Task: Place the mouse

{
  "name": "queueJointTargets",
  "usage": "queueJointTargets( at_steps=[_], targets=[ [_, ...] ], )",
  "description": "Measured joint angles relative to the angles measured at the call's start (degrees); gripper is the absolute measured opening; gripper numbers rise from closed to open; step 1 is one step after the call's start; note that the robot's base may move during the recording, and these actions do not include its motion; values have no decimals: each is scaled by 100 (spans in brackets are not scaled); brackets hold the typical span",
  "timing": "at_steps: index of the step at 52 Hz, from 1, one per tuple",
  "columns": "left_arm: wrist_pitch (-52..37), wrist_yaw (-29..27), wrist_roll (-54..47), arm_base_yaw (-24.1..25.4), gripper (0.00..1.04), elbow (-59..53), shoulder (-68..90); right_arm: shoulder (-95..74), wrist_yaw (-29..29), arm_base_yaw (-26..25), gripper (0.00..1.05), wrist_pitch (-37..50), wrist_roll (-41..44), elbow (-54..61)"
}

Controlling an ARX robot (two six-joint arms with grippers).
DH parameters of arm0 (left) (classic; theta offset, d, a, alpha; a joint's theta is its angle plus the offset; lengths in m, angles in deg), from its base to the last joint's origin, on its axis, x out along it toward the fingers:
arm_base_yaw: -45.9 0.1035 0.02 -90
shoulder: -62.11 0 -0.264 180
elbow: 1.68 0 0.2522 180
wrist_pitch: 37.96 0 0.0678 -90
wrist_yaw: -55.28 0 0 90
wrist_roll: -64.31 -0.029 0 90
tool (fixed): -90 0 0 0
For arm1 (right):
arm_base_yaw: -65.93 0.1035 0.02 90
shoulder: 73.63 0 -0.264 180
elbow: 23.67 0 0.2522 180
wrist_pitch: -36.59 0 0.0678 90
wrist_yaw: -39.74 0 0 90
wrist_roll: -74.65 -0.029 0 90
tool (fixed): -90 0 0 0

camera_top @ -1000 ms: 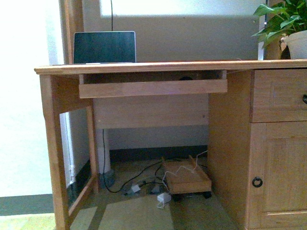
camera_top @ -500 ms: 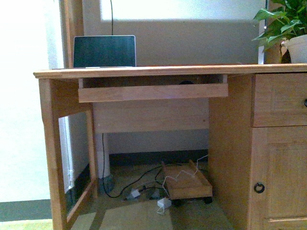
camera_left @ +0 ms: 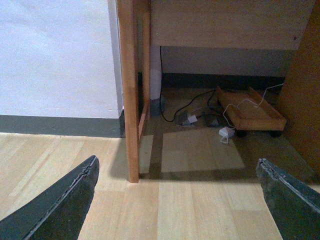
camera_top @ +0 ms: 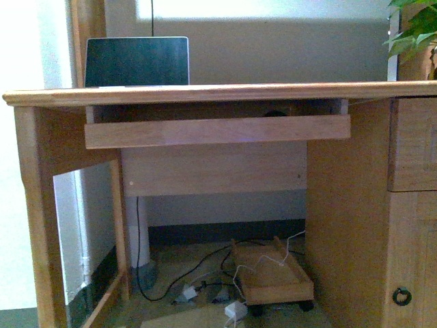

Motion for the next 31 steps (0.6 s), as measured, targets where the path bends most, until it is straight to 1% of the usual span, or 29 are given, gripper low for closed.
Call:
queueJointTargets(
  at_steps=[31],
  targets=[
    [0,2,0,0,97,0,2,0,-2,0,97,0,0,0]
  ],
)
